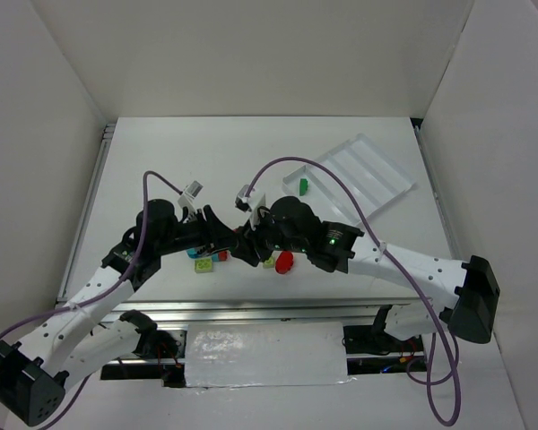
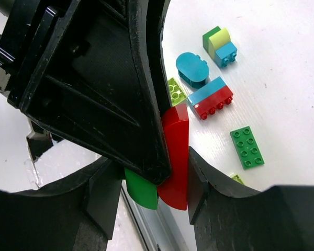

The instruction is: Sort the legos into containers by color

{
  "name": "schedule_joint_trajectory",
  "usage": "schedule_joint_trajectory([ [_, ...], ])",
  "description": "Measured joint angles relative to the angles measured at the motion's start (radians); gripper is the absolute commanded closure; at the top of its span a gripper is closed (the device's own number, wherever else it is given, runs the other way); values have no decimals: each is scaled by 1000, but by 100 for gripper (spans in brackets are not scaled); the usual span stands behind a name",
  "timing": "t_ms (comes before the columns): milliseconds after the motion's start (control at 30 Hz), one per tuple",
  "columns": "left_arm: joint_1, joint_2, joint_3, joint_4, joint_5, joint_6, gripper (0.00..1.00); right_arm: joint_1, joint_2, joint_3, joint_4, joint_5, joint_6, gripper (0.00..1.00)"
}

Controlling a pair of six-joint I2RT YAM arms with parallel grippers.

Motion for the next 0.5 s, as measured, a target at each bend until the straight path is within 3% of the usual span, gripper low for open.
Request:
schedule_joint_trajectory([
  [67, 0, 1, 2, -3, -3, 5, 100, 0, 0, 0, 2, 1, 0, 64],
  [133, -1, 2, 5, -7, -6, 10, 100, 0, 0, -3, 6, 1, 3, 36],
  [167, -1, 2, 8, -11, -8, 15, 100, 0, -1, -7, 15, 1, 10, 11],
  [200, -3, 0, 9, -10, -5, 29, 100, 0, -2, -13, 30, -3, 26, 1],
  [367, -16, -20, 19, -12, -4, 90, 100, -17, -11, -17, 60, -34, 59, 0],
  [500, -16, -46, 48, -14, -4, 176, 100, -164, -53, -42, 64, -266, 94, 0],
])
